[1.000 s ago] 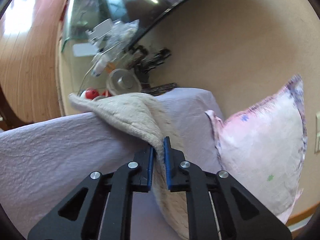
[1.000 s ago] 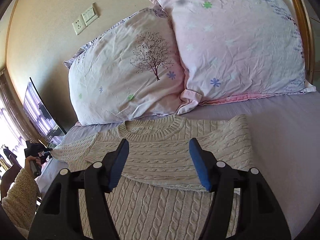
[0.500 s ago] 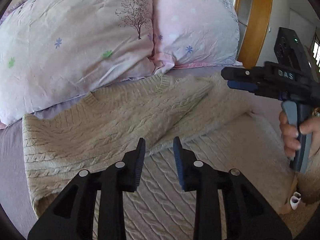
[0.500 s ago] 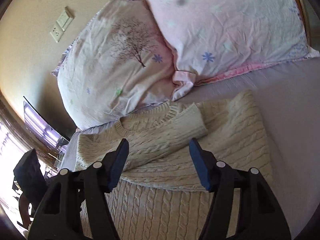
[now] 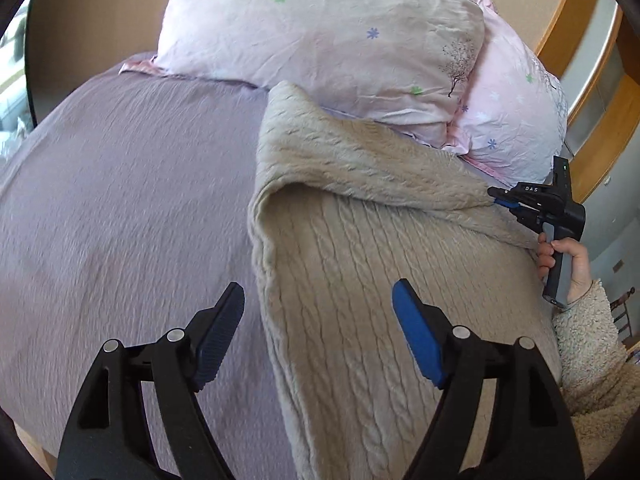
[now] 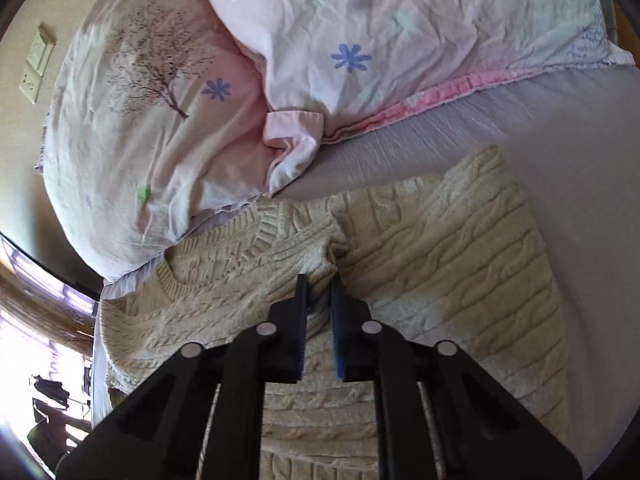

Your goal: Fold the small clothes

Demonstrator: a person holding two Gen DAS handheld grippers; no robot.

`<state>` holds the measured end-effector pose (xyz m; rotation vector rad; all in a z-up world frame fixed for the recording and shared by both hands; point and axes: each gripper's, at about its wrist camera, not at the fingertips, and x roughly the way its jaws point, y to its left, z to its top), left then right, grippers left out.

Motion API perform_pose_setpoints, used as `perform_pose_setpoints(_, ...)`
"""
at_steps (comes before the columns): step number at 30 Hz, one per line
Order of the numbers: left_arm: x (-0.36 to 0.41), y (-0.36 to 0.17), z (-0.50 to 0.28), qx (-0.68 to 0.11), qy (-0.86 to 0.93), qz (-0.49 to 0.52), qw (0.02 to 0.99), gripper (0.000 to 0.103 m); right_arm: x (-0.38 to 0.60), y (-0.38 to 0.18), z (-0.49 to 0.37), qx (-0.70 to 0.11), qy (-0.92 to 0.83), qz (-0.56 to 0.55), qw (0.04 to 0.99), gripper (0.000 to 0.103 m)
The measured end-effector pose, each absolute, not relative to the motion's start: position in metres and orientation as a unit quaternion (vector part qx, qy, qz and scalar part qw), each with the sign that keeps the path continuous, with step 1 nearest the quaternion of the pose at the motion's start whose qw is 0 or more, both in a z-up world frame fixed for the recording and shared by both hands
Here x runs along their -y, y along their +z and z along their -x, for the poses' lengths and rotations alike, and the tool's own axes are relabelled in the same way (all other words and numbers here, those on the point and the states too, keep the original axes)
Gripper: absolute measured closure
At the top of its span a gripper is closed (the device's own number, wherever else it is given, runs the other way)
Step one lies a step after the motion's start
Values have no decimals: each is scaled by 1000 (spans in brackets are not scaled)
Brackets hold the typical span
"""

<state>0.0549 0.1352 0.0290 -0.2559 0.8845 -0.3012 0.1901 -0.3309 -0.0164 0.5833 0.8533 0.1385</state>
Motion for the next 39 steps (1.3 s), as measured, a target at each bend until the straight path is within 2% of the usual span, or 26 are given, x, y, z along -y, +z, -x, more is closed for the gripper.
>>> perform_pose_setpoints(4, -141, 19, -43, -432, -160, 146, 875, 26, 352, 5, -146, -341, 37, -313, 886, 95)
perform_pose_setpoints(6, -140, 16, -39, -431, -171, 152, 873, 26, 362, 8, -126, -333, -1, -305, 892, 94)
perform_pose_setpoints(9, -138, 15, -29, -423, -184, 152, 874, 26, 380, -4, -93, -368, -19, -315, 875, 68)
perform_pose_setpoints(10, -139, 14, -26, -421, -193, 160, 872, 26, 387, -7, -77, -372, -20, -319, 872, 52)
perform_pose_setpoints(11, -140, 13, -22, -419, -205, 172, 868, 28, 395, -10, -62, -371, -24, -319, 872, 47)
perform_pose_setpoints(13, -143, 9, -13, -417, -225, 193, 859, 40, 408, -15, -29, -374, -38, -313, 872, 47)
perform_pose_setpoints(14, -145, 8, -8, -415, -231, 202, 856, 42, 414, -20, -14, -380, -36, -314, 869, 47)
perform_pose_setpoints(16, -147, 3, 1, -413, -248, 223, 847, 50, 423, -34, 12, -399, -7, -331, 855, 50)
perform_pose_setpoints(19, -150, -2, 19, -407, -264, 244, 840, 63, 418, -52, 53, -416, 72, -351, 836, 63)
perform_pose_setpoints(20, -150, -3, 25, -404, -269, 248, 838, 64, 413, -57, 65, -422, 104, -361, 825, 69)
perform_pose_setpoints(26, -155, -12, 65, -393, -288, 283, 826, 65, 396, -77, 120, -423, 240, -361, 796, 71)
perform_pose_setpoints(27, -156, -14, 70, -392, -290, 287, 825, 70, 393, -81, 125, -425, 256, -359, 790, 73)
perform_pose_setpoints(29, -156, -17, 78, -390, -292, 294, 822, 72, 383, -84, 129, -444, 269, -335, 786, 76)
perform_pose_setpoints(30, -155, -18, 82, -392, -291, 294, 822, 76, 377, -87, 129, -460, 270, -316, 785, 79)
perform_pose_setpoints(31, -152, -19, 83, -398, -289, 290, 821, 82, 372, -90, 129, -471, 270, -303, 783, 91)
perform_pose_setpoints(32, -149, -20, 85, -406, -284, 281, 822, 86, 368, -92, 128, -477, 275, -299, 780, 95)
perform_pose_setpoints(33, -145, -20, 85, -412, -282, 273, 822, 94, 366, -89, 125, -471, 283, -301, 780, 95)
perform_pose_setpoints(36, -142, -9, 75, -407, -295, 275, 820, 96, 369, -58, 113, -417, 312, -305, 798, 96)
perform_pose_setpoints(39, -143, 29, 45, -368, -313, 272, 832, 96, 373, -4, 81, -337, 325, -293, 834, 96)
